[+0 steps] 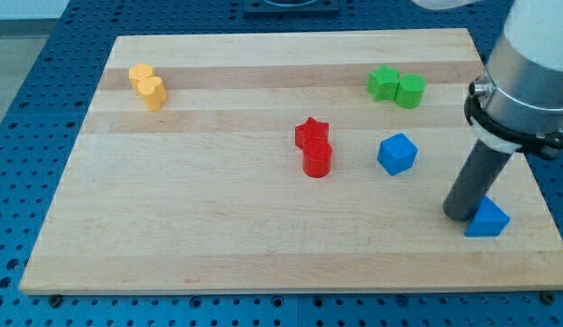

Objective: Move the blue cube in between the blue triangle and red star

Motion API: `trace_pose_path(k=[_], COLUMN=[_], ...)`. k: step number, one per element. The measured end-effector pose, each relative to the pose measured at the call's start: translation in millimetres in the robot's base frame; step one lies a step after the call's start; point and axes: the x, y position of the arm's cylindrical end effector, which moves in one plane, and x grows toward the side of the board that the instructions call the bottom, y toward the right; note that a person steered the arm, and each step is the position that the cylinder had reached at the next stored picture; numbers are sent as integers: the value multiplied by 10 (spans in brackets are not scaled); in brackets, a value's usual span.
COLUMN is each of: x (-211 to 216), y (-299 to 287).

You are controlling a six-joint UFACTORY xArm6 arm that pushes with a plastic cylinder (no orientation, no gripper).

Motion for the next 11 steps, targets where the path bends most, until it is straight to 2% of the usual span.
trace_pose_path(k=[1,2,4,7,9,11], x=[-436,-681,-802,-1667,-1754,-1586], y=[-215,-368,-397,-719,-1174,-1133])
